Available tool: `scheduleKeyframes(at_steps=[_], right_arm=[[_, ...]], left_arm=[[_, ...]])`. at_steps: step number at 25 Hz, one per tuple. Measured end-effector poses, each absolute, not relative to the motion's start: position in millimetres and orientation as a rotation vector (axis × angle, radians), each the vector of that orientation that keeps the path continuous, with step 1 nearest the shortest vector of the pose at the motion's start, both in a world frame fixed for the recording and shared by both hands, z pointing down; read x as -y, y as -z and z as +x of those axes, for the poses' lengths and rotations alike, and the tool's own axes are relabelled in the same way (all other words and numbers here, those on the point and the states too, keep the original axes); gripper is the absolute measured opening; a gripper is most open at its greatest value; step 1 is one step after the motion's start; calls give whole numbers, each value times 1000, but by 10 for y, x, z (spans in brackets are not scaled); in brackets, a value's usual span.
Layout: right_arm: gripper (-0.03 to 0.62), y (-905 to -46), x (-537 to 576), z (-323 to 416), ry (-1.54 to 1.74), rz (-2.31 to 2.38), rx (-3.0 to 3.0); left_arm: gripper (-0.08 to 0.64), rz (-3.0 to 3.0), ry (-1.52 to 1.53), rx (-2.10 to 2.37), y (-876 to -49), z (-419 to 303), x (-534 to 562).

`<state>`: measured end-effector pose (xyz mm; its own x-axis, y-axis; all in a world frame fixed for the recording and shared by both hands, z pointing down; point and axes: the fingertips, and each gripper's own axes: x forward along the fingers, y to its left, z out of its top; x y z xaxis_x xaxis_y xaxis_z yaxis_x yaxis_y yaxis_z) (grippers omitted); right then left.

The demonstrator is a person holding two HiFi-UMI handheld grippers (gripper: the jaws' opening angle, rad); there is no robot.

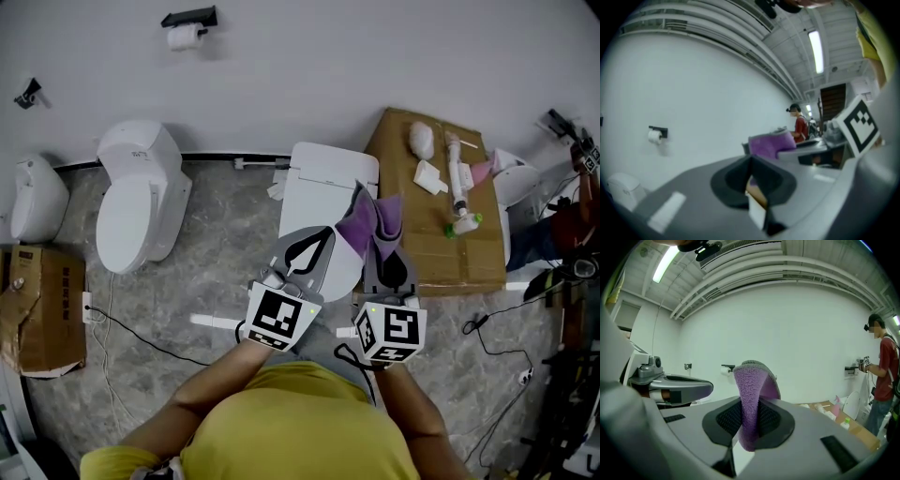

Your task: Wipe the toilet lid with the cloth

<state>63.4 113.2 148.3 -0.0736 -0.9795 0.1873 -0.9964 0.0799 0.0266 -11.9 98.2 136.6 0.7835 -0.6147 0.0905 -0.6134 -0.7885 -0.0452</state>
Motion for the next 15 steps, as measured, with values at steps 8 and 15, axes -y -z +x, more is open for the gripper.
scheduleKeyframes(at_steps=[8, 15], right_arm=[[40, -1548, -1493, 368, -152, 2025, 2174], [40, -1527, -1693, 278, -146, 2037, 2173]], left_arm=[[-5, -2969, 127, -1001, -1424, -344, -1335], [-5, -2964, 116, -995, -1386, -439, -1542]])
